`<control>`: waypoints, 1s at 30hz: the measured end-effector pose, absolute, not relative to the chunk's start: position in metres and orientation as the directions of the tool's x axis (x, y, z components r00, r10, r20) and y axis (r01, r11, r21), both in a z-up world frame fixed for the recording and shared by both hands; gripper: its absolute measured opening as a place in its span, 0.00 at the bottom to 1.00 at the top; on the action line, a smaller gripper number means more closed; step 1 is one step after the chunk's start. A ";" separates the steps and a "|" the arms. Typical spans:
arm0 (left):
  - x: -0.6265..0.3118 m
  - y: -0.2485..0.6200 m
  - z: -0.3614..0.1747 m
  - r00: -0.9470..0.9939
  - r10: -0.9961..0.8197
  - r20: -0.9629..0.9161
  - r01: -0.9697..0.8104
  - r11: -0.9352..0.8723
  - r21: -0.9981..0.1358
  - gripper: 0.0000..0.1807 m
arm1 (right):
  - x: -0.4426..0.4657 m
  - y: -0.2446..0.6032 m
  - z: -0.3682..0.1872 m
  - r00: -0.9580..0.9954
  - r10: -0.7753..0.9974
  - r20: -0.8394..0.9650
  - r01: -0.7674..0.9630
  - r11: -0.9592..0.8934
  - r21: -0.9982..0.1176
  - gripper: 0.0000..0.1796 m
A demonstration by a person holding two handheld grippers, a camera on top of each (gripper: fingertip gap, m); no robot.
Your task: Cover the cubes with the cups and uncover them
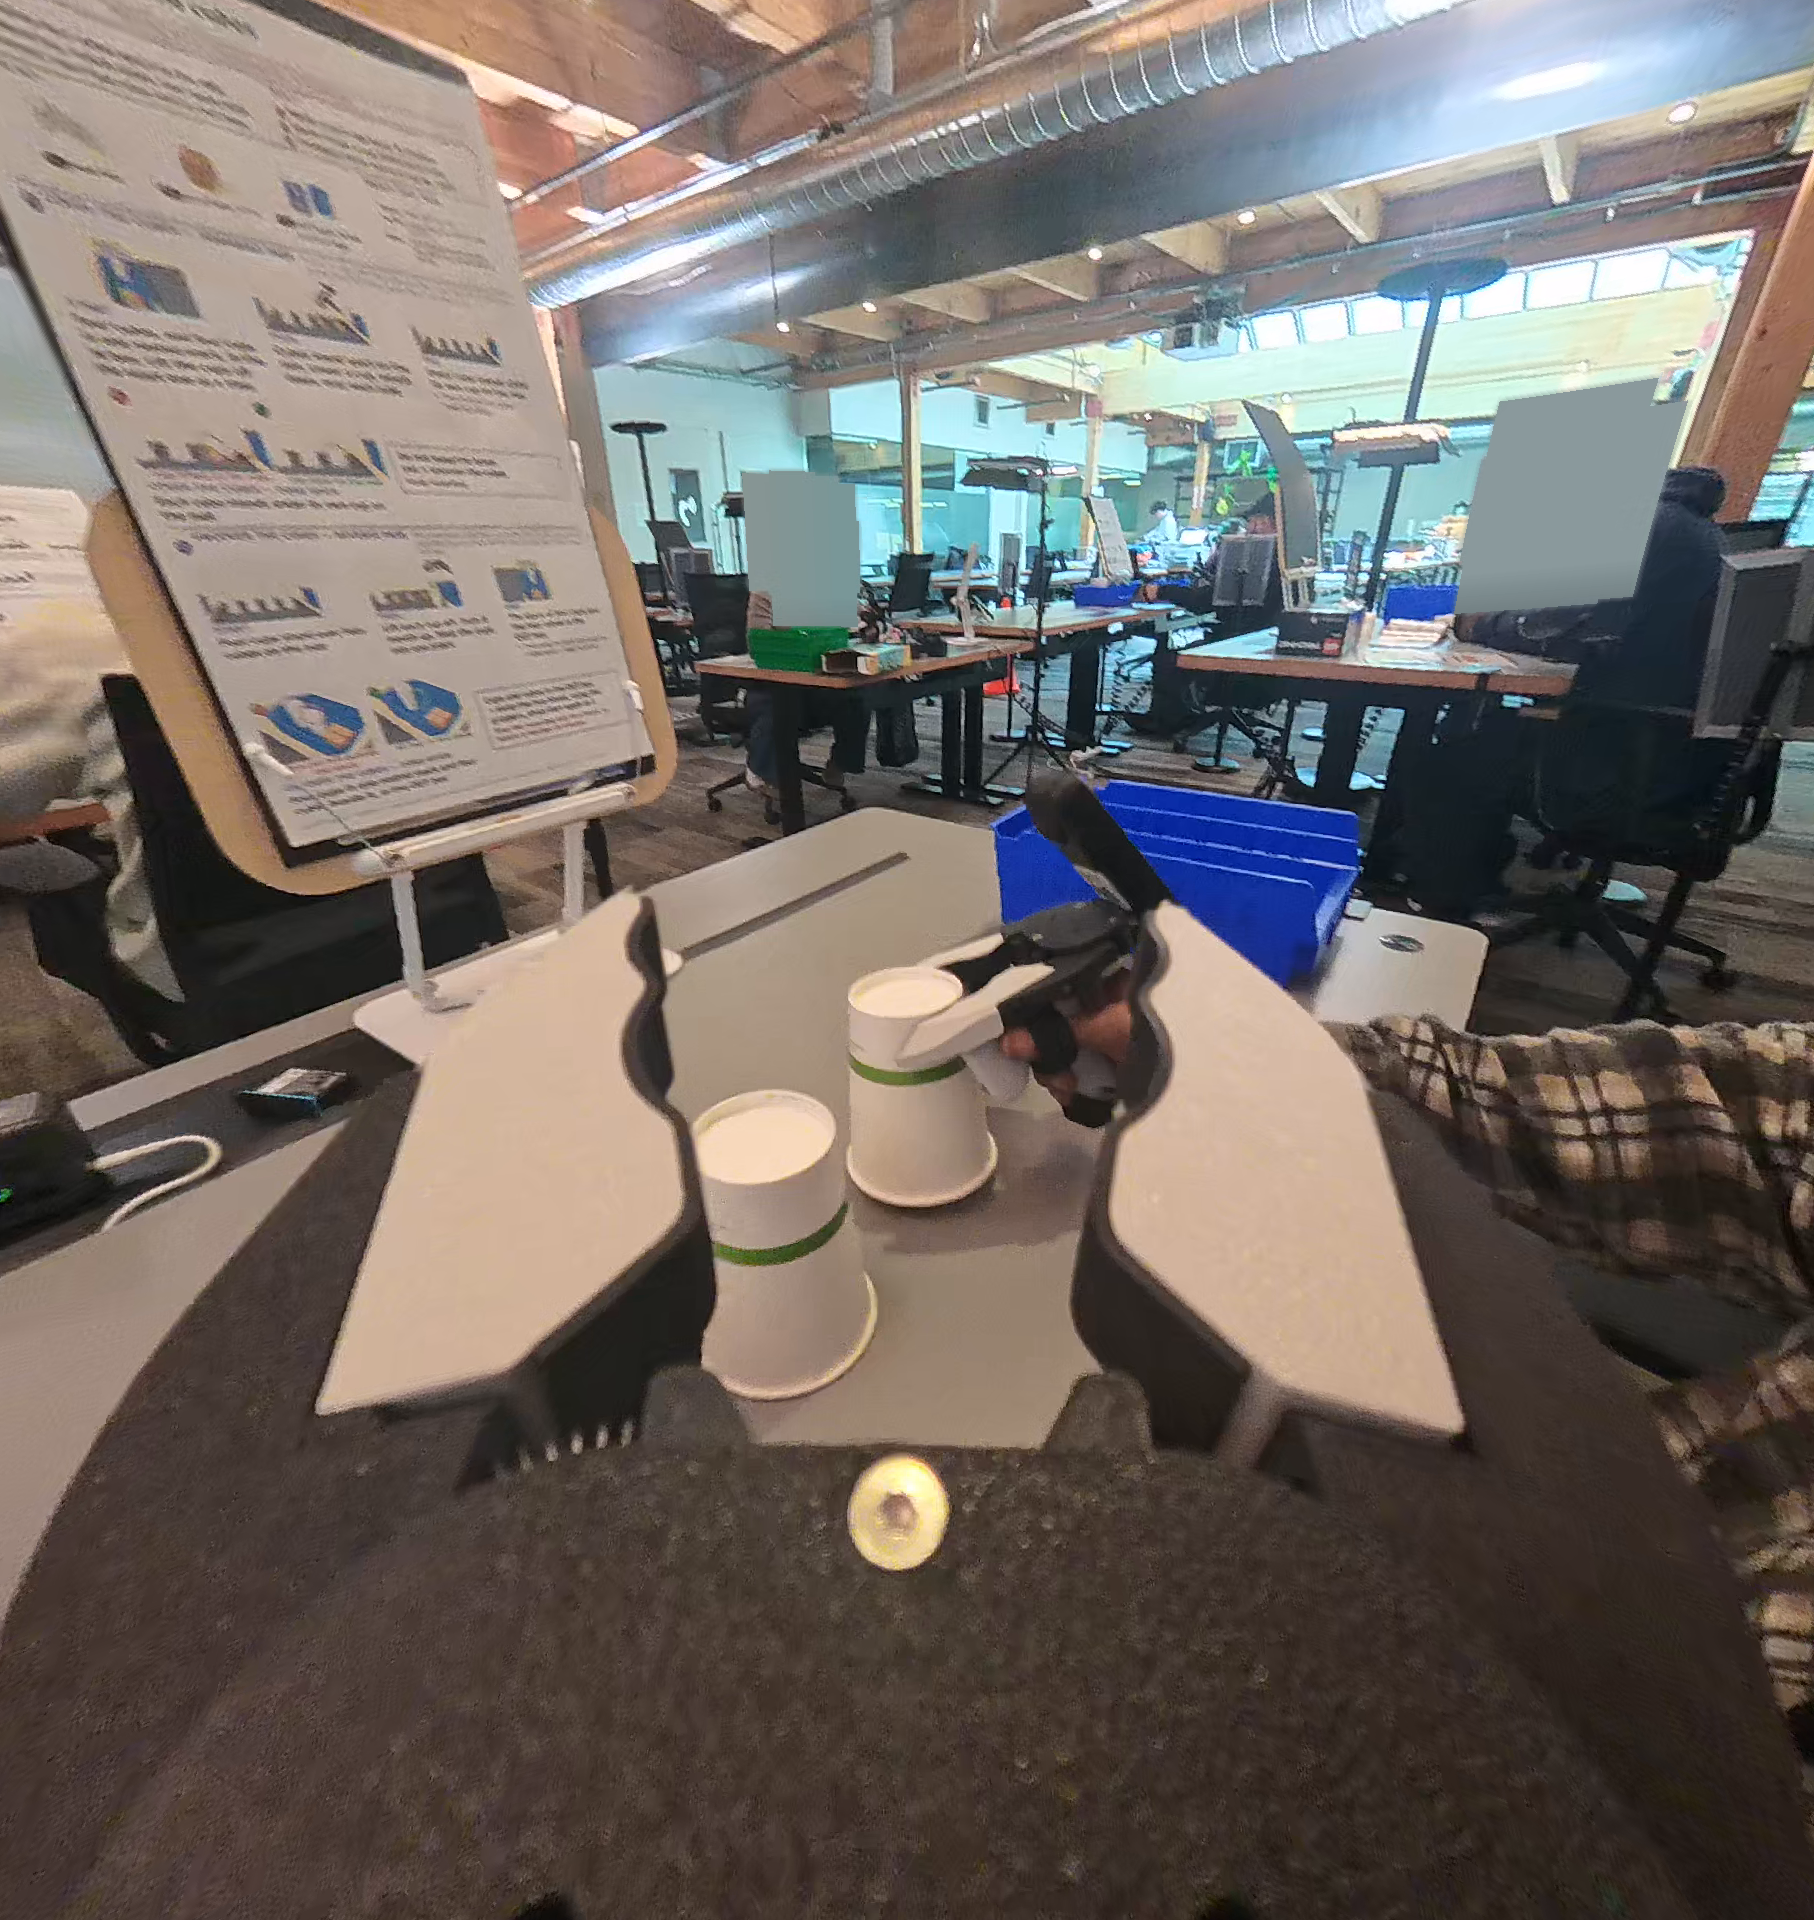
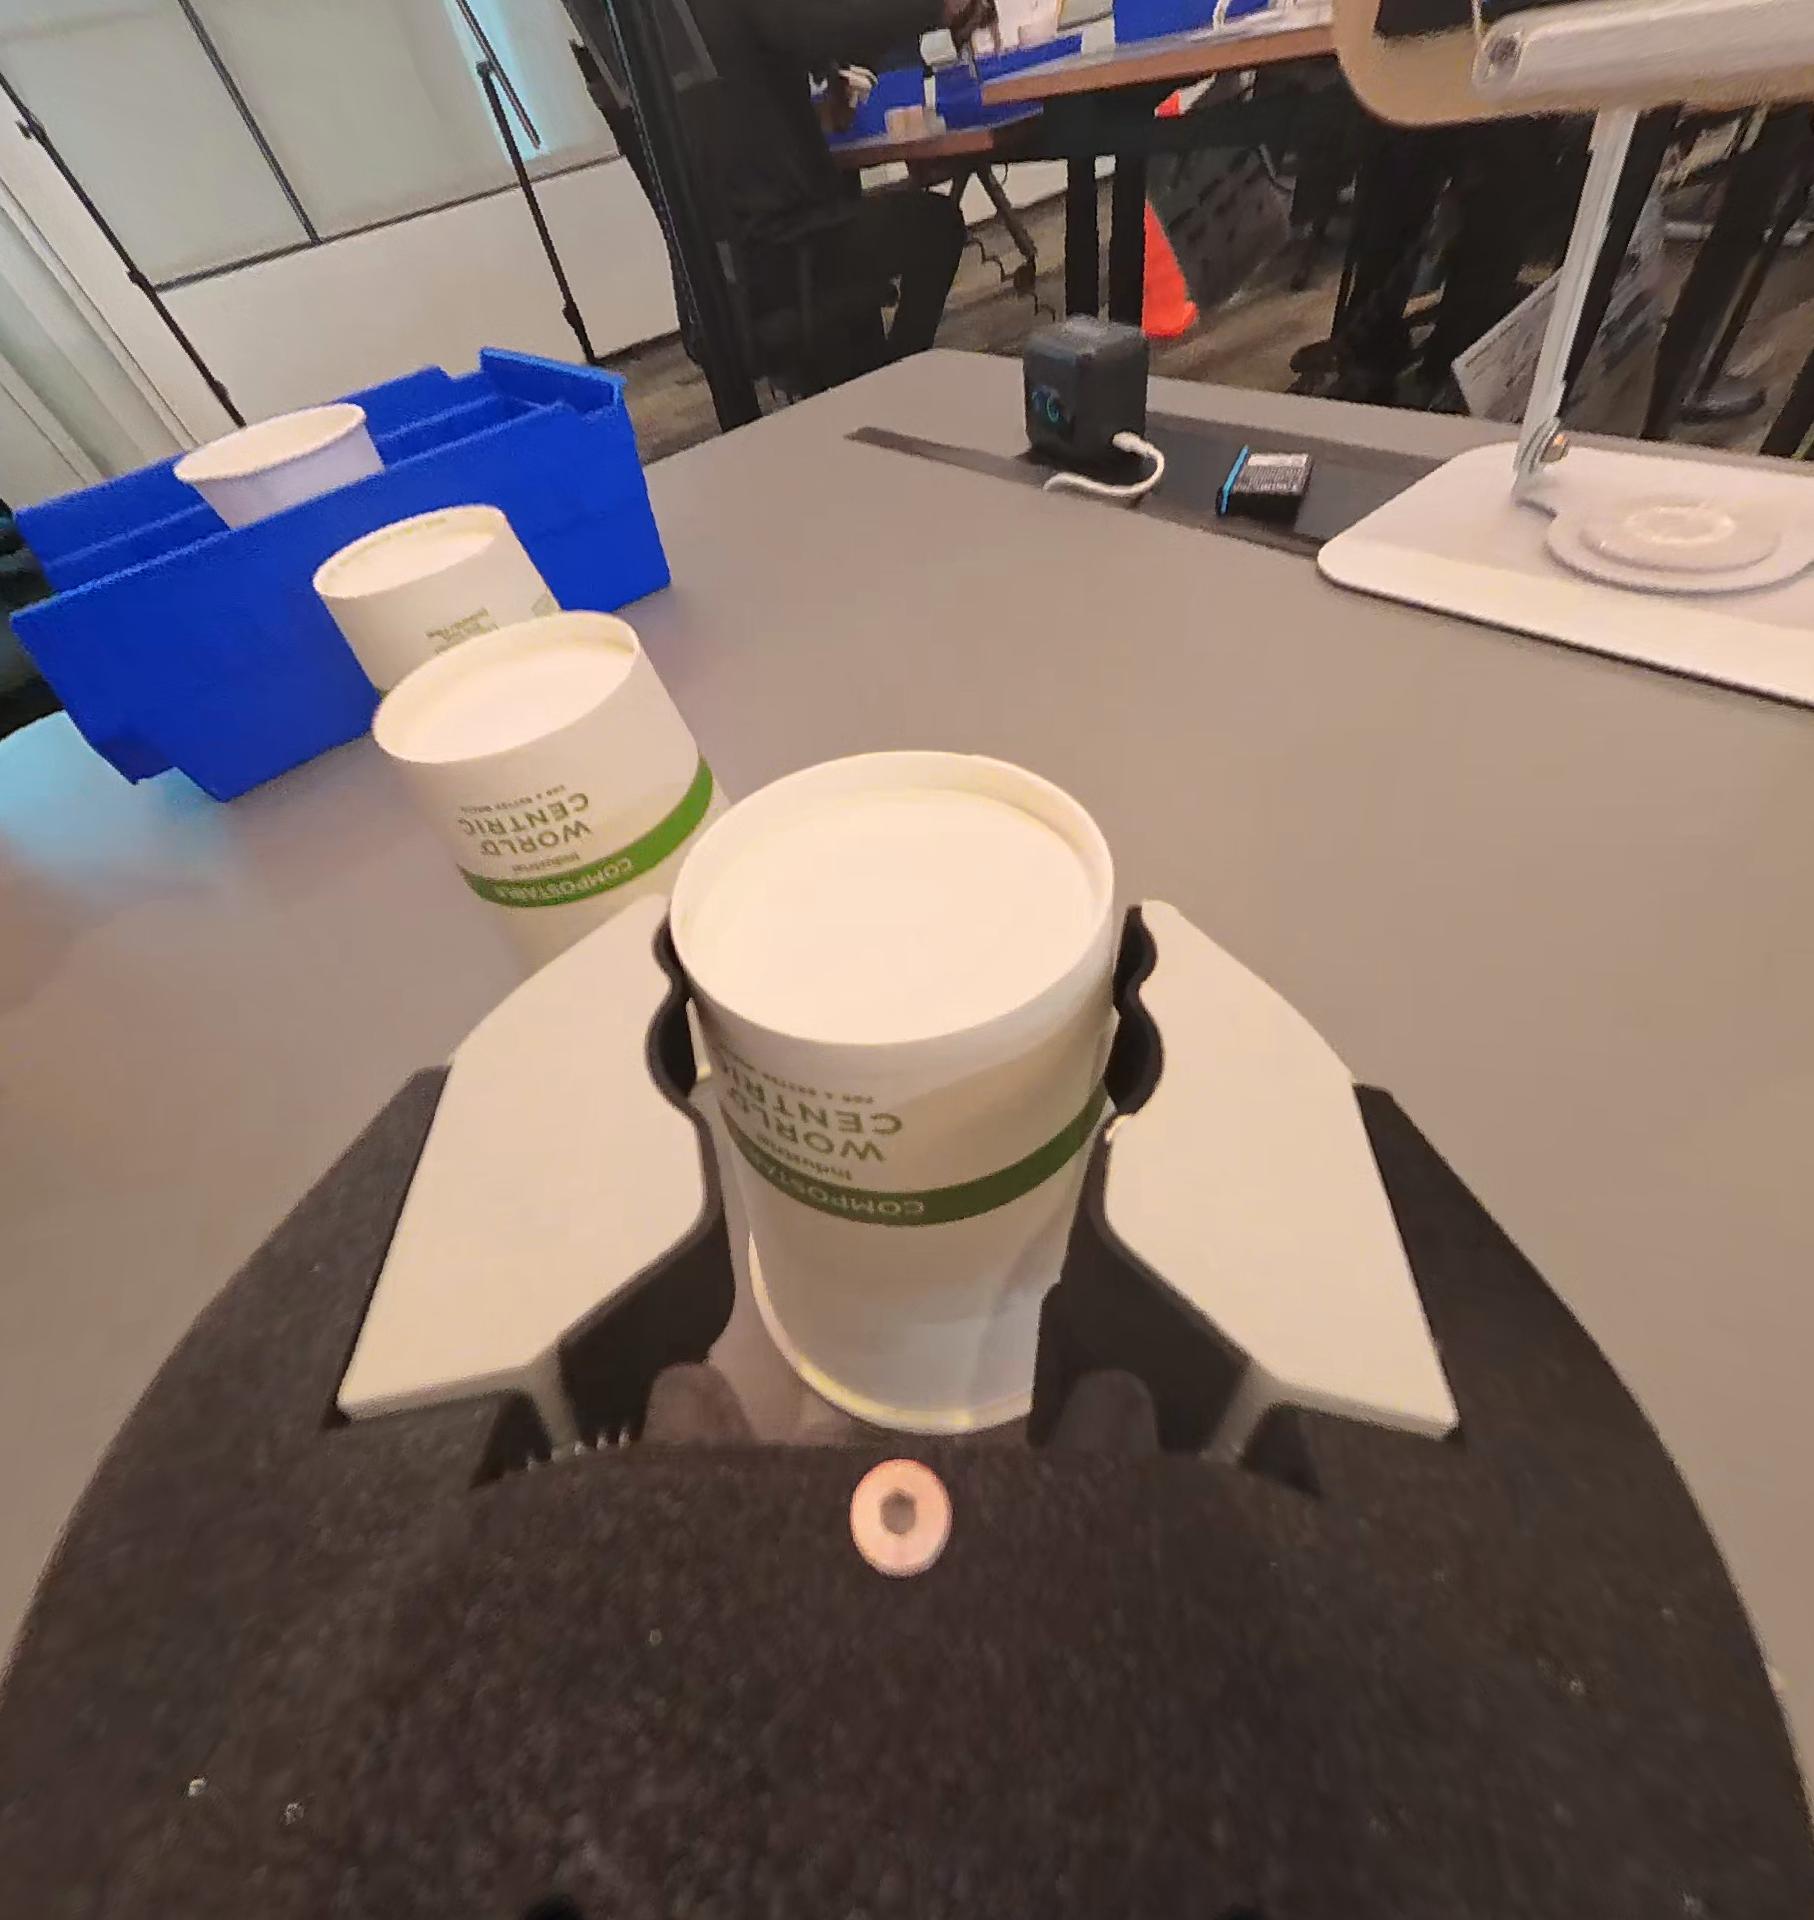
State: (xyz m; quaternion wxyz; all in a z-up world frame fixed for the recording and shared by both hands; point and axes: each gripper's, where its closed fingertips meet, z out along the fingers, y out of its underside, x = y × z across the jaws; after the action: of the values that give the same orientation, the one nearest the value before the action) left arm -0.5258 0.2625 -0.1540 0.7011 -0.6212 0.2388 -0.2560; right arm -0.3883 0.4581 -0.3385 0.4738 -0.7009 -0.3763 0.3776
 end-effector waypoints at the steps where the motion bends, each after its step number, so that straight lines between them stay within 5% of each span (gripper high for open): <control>1: -0.530 0.262 -0.152 0.760 -0.649 -0.018 0.070 0.109 -0.992 0.46 | -0.389 0.458 -0.341 0.431 0.886 -0.173 0.177 -0.271 -0.946 0.43; 9: -0.542 0.261 -0.147 0.773 -0.635 -0.005 0.093 0.121 -0.988 0.45 | -0.387 0.455 -0.347 0.438 0.890 -0.128 0.235 -0.251 -0.939 0.45; 17: -0.543 0.261 -0.148 0.772 -0.636 -0.005 0.091 0.118 -0.989 0.45 | -0.381 0.446 -0.341 0.424 0.887 -0.182 0.216 -0.294 -0.931 0.61; 23: -0.547 0.261 -0.148 0.781 -0.624 -0.005 0.090 0.120 -0.989 0.45 | -0.359 0.427 -0.295 0.426 0.893 -0.143 0.193 -0.244 -0.950 0.77; 30: -0.559 0.269 -0.154 0.814 -0.581 -0.001 0.071 0.100 -0.992 0.45 | -0.292 0.357 -0.247 0.432 0.901 -0.047 0.110 -0.105 -0.988 0.76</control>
State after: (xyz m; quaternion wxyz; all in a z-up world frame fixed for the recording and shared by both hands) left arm -0.5593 0.2685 -0.1541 0.7136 -0.6308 0.2022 -0.2282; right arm -0.2918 0.3572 -0.2473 0.5438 -0.6482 -0.3898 0.3636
